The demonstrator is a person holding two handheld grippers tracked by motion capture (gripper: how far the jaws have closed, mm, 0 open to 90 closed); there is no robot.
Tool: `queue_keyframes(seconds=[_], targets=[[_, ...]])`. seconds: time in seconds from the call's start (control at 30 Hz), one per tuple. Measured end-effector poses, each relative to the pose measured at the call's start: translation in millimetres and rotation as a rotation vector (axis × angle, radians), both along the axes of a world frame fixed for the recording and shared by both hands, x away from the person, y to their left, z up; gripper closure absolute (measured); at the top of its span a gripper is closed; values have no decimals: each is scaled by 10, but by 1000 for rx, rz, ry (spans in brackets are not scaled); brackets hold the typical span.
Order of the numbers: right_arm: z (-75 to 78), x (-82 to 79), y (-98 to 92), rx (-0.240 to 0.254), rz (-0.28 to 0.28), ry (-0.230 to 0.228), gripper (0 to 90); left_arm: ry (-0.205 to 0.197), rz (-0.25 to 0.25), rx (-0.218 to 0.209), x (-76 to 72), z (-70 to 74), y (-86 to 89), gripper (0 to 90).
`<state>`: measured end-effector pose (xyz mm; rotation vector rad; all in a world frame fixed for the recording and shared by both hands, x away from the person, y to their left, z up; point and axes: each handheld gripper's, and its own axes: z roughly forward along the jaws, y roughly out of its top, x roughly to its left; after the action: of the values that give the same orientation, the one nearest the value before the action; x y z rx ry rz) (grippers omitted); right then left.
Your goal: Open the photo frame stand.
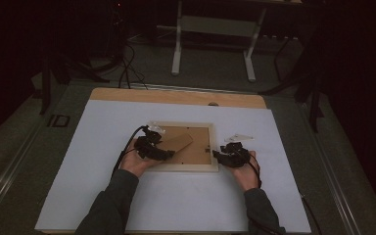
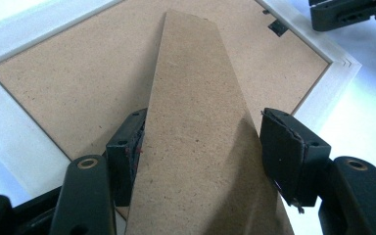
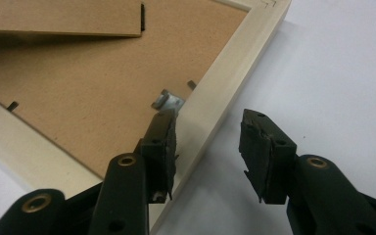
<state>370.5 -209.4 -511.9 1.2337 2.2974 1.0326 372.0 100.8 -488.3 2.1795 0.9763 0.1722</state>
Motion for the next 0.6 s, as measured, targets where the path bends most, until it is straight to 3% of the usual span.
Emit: queue_keyframes(seconds=[0.6], targets=[[180,154,4,-3,6,-15,566,-73,-13,14,-85,60,-27,399]])
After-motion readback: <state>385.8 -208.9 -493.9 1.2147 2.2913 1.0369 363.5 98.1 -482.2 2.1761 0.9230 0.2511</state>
